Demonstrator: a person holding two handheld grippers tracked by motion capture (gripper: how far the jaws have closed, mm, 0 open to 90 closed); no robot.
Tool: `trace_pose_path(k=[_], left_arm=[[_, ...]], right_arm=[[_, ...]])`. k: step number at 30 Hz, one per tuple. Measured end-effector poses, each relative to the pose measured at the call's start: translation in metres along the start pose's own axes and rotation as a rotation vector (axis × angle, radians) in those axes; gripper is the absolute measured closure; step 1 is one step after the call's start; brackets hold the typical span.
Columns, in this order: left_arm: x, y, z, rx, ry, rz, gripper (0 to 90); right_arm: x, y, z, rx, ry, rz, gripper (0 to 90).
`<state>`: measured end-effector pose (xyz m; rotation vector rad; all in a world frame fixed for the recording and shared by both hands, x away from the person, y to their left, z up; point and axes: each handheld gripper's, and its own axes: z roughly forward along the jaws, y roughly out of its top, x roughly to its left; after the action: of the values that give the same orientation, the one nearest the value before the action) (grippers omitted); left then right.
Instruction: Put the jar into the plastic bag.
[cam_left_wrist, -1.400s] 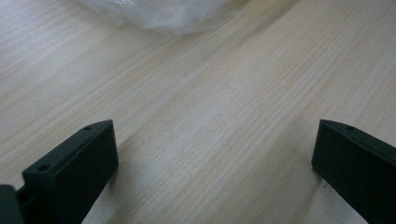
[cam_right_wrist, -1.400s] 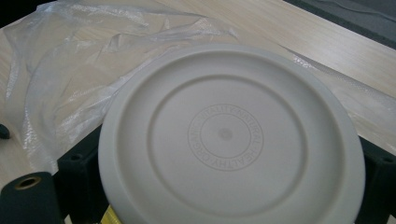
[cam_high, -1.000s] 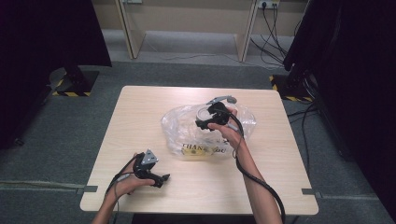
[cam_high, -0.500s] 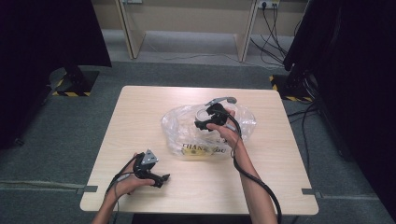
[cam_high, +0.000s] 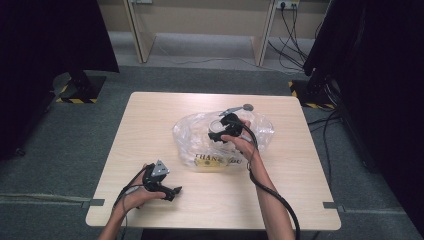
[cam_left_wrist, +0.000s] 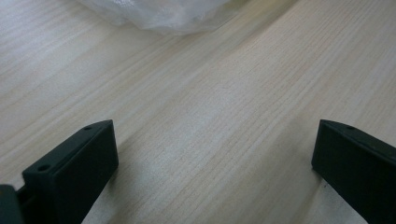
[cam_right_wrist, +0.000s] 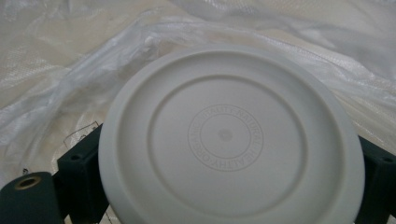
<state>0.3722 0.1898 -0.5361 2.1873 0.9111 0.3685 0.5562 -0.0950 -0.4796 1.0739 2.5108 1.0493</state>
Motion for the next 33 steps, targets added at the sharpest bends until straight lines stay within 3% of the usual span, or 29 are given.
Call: trace_pose_path(k=[11,19,22,33], left_arm=[[0.000,0.000,0.000,0.001,0.000,0.001,0.0],[0.000,0.000,0.000,0.001,0.000,0.001,0.0],[0.000,0.000,0.000,0.001,0.000,0.001,0.0],[0.000,0.000,0.000,0.000,0.000,0.000,0.0]], right_arm=[[0.001,-0.004,-0.001,0.005,0.002,-0.001,9.8],[0.004,0.000,-0.004,0.002,-0.023,-0.009,8.6],[0.006,0.005,-0.012,-0.027,-0.028,-0.014,7.7],[0.007,0.003,-0.033,-0.057,-0.024,-0.005,5.2]])
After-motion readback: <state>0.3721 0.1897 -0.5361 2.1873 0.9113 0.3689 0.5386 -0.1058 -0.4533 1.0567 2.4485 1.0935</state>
